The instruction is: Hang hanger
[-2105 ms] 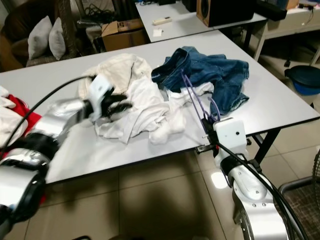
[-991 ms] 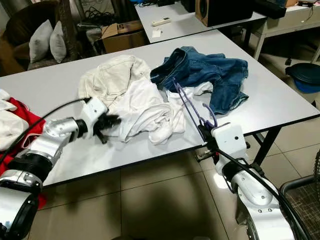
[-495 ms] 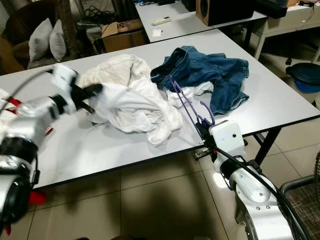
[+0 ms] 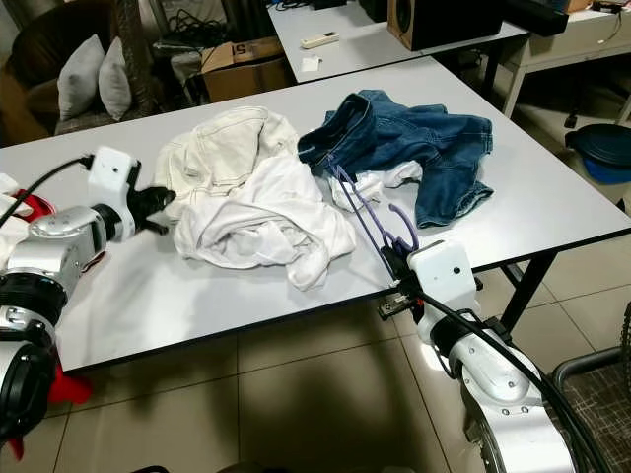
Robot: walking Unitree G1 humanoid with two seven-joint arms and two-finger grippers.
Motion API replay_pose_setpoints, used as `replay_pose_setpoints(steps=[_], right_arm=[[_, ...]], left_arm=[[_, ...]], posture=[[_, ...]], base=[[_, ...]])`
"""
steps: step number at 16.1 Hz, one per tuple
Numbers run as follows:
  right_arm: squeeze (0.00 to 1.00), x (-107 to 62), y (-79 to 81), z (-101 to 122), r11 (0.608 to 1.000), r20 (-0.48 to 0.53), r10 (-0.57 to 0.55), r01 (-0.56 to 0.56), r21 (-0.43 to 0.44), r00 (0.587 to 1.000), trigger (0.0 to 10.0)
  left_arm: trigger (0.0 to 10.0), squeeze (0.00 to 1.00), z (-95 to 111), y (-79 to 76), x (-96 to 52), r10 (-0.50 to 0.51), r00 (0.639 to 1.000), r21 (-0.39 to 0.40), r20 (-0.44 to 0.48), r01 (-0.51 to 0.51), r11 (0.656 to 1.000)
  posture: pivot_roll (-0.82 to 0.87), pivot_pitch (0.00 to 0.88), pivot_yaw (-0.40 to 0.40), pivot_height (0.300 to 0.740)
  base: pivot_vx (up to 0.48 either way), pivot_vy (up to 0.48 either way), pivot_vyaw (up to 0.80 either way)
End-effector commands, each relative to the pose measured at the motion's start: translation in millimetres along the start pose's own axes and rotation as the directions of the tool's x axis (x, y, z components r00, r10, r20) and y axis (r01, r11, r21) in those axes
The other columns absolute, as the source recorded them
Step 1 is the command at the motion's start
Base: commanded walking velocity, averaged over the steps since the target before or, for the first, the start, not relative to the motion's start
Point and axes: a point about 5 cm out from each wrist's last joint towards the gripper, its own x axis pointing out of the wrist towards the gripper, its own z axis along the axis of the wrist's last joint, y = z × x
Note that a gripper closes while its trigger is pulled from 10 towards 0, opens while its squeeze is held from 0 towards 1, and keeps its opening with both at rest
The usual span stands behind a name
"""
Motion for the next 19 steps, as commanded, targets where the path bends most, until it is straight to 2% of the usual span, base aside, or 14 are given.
replay_pose_setpoints(steps=[1, 3, 4, 6, 7, 8, 9, 12, 14, 15, 16, 17, 19], right_arm=[[0.00, 1.2, 3.8, 0, 1.000, 0.007, 0.020, -0.020, 0.000, 1.000, 10.0], [0.00, 1.3, 2.8, 1, 1.000, 0.007, 0.021, -0.021, 0.000, 1.000, 10.0], [0.00, 1.4, 2.9, 1, 1.000, 0.008, 0.020, -0.020, 0.002, 1.000, 10.0], [0.00, 1.1, 4.1, 0, 1.000, 0.007, 0.020, -0.021, 0.005, 1.000, 10.0], [0.00, 1.2, 4.8, 0, 1.000, 0.007, 0.024, -0.024, 0.006, 1.000, 10.0], [0.00, 1.3, 5.1, 0, 1.000, 0.007, 0.026, -0.026, 0.006, 1.000, 10.0], [0.00, 1.8, 5.2, 1, 1.000, 0.007, 0.030, -0.030, 0.003, 1.000, 10.0], [0.00, 0.6, 3.1, 1, 1.000, 0.006, 0.029, -0.029, -0.008, 1.000, 10.0], [0.00, -0.5, 3.2, 2, 1.000, 0.006, 0.028, -0.028, -0.009, 1.000, 10.0], [0.00, -0.6, 4.2, 2, 0.999, 0.005, 0.031, -0.031, -0.012, 0.999, 10.0], [0.00, -0.3, 4.2, 2, 0.999, 0.005, 0.033, -0.033, -0.012, 0.999, 10.0], [0.00, 0.0, 4.1, 2, 0.999, 0.005, 0.035, -0.035, -0.015, 0.999, 10.0], [0.00, 1.2, 3.1, 3, 0.999, 0.007, 0.039, -0.039, -0.019, 0.999, 10.0]], left_arm=[[10.0, 1.00, 20, 10.2, -3.0, 0.035, 0.996, 0.012, 0.077, -0.036, 0.999], [10.0, 1.00, 28, 9.1, -2.7, -0.002, 0.996, 0.040, 0.093, -0.002, 0.999], [10.0, 1.00, 32, -2.9, -1.1, -0.116, 0.986, 0.079, 0.120, 0.107, 0.991], [10.0, 1.00, 27, -36.6, 1.3, -0.362, 0.928, 0.154, 0.092, 0.345, 0.926], [10.0, 1.00, 22, -45.7, 3.6, -0.392, 0.918, 0.191, 0.065, 0.374, 0.907], [10.0, 1.00, 21, -48.4, 5.1, -0.391, 0.919, 0.204, 0.056, 0.373, 0.905], [10.0, 0.00, 17, -51.9, 9.8, -0.356, 0.933, 0.227, 0.044, 0.338, 0.913], [10.0, 0.00, 8, -53.4, 13.2, -0.291, 0.956, 0.323, -0.020, 0.282, 0.903], [10.0, 0.00, 4, -52.2, 14.7, -0.256, 0.966, 0.354, -0.044, 0.255, 0.900], [10.0, 0.00, 0, -48.7, 16.8, -0.201, 0.977, 0.385, -0.070, 0.213, 0.898], [10.0, 0.00, 0, -48.2, 17.6, -0.191, 0.979, 0.384, -0.074, 0.205, 0.900], [7.7, 0.00, -1, -48.4, 18.1, -0.187, 0.979, 0.384, -0.077, 0.203, 0.901], [0.0, 0.00, -2, -50.4, 19.9, -0.178, 0.980, 0.399, -0.089, 0.199, 0.895]], posture=[[-0.04, 0.000, 0.190, 0.740], [-0.04, 0.000, 0.192, 0.740], [-0.04, 0.000, 0.195, 0.740], [-0.04, 0.000, 0.194, 0.740], [-0.04, 0.000, 0.195, 0.740], [-0.04, 0.000, 0.195, 0.740], [-0.05, 0.000, 0.197, 0.740], [-0.06, 0.000, 0.205, 0.740], [-0.07, 0.000, 0.207, 0.740], [-0.07, 0.000, 0.205, 0.740], [-0.07, 0.000, 0.204, 0.740], [-0.07, 0.000, 0.201, 0.740], [-0.07, 0.000, 0.199, 0.740]], base=[[0.000, 0.000, 0.00], [0.000, 0.000, 0.00], [0.000, 0.000, 0.00], [0.000, 0.000, 0.00], [0.000, 0.000, 0.00], [0.000, 0.000, 0.00], [0.000, 0.000, 0.00], [0.000, 0.000, 0.00], [0.000, 0.000, 0.00], [0.000, 0.000, 0.00], [0.000, 0.000, 0.00], [0.000, 0.000, 0.00], [0.000, 0.000, 0.00]])
